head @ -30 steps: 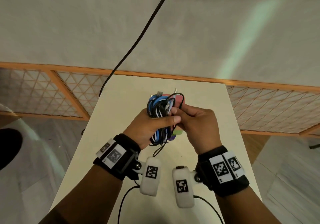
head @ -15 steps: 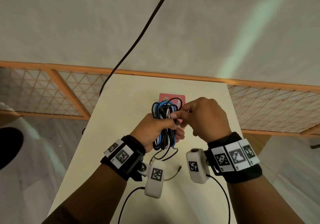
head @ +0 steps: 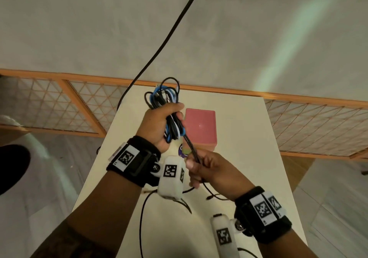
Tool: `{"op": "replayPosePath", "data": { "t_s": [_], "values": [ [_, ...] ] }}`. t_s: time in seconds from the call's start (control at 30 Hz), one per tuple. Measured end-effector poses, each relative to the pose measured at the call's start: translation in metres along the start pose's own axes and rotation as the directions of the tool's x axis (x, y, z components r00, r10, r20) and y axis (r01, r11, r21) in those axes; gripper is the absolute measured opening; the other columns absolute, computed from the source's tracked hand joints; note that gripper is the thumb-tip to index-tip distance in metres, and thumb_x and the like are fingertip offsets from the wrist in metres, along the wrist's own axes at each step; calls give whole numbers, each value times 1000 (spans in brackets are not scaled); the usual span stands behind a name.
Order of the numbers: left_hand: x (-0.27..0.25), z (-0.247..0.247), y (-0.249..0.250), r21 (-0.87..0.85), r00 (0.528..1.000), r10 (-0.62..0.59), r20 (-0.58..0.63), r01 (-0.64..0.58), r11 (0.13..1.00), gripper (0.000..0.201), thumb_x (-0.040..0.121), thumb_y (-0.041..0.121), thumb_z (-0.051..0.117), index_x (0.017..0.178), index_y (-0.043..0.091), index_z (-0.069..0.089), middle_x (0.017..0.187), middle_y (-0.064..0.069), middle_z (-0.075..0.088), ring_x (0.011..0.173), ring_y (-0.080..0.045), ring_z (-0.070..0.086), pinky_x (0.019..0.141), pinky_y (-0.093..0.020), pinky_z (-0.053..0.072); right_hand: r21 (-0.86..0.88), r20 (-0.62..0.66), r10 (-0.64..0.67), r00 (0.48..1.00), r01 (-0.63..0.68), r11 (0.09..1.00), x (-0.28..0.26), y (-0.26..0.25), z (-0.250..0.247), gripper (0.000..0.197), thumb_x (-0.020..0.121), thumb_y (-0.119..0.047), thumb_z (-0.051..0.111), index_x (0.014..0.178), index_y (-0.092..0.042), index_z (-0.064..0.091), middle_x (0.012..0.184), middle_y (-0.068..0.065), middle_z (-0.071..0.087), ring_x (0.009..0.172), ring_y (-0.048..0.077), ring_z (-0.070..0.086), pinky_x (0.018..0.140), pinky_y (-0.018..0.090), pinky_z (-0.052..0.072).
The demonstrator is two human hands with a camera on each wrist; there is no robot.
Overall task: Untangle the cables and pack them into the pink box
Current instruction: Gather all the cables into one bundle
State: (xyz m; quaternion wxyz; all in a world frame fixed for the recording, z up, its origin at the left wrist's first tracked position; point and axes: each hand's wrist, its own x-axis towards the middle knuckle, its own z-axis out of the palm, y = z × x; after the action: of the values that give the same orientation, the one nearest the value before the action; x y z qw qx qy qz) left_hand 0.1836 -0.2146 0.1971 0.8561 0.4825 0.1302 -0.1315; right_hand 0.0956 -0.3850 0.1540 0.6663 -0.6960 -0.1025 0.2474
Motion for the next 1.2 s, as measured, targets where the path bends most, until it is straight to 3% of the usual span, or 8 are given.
{"op": "replayPosePath", "data": {
  "t_s": [0.17, 0.27, 0.47, 0.6, 0.77, 0.87, 1.0, 1.2],
  "values": [
    [7, -20, 4, 398, 963, 255, -85, -202, 895, 27, 92, 4, 69, 66, 6, 62, 51, -6, 57, 40, -24, 54, 54, -34, 52, -128, 71, 164, 984, -154, 980, -19, -15, -18, 27, 101, -35, 50, 84, -16, 59, 60, -6, 40, 50, 12, 37, 55, 25, 43],
    [2, -25, -7, 607, 956, 291, 19, -242, 757, 32, 91, 9, 73, 62, 3, 61, 51, -10, 59, 43, -27, 57, 57, -37, 53, -358, -79, -28, 997, -2, 934, -22, -33, -20, 35, 105, -31, 51, 80, -14, 68, 57, -12, 46, 52, 6, 39, 55, 19, 35],
    [-23, -9, -29, 406, 969, 23, 248, -125, 905, 28, 92, 29, 76, 87, 2, 74, 71, -32, 62, 53, -29, 57, 49, -25, 50, -119, -404, -200, 893, 165, 979, 5, -49, -5, 42, 106, -30, 45, 69, -12, 53, 49, -14, 50, 46, -1, 44, 52, 11, 36],
    [-28, -3, -31, 297, 949, -149, 279, 62, 953, 42, 74, 54, 81, 81, 12, 79, 59, -7, 56, 43, -14, 53, 45, -24, 49, 93, -443, -67, 894, 120, 988, 16, -52, -1, 47, 102, -48, 44, 72, -13, 54, 53, -5, 53, 50, 14, 48, 54, 26, 41],
    [-21, -5, -26, 408, 920, -202, 336, 51, 911, 7, 84, 3, 78, 87, 10, 76, 70, -12, 67, 57, -22, 65, 50, -25, 54, 359, -447, 94, 890, 82, 930, 20, -56, 3, 48, 106, -41, 39, 81, -6, 59, 46, -9, 52, 40, 4, 46, 43, 17, 37],
    [-17, -7, -25, 501, 942, -169, 290, 1, 865, 14, 77, 7, 76, 91, 7, 77, 88, -24, 73, 68, -31, 70, 59, -29, 56, 394, -424, 161, 891, 21, 919, 23, -51, -1, 47, 101, -48, 48, 81, -8, 61, 53, -3, 44, 51, 12, 36, 52, 26, 29],
    [-7, -15, -27, 616, 995, -19, 97, -44, 786, 18, 69, 26, 75, 77, 10, 74, 69, -10, 66, 61, -23, 63, 69, -36, 51, -20, -393, 2, 920, -10, 1000, 15, -52, -15, 37, 103, -39, 51, 91, -7, 65, 58, 4, 48, 56, 17, 43, 60, 38, 39],
    [-5, -19, -33, 594, 986, -88, 139, -12, 804, 7, 80, 19, 76, 79, 12, 76, 71, -13, 68, 63, -23, 66, 65, -32, 53, -548, -494, -230, 838, -95, 831, 5, -52, -31, 23, 96, -39, 64, 90, -21, 78, 74, 5, 68, 69, 23, 64, 70, 42, 56]
  ]
}}
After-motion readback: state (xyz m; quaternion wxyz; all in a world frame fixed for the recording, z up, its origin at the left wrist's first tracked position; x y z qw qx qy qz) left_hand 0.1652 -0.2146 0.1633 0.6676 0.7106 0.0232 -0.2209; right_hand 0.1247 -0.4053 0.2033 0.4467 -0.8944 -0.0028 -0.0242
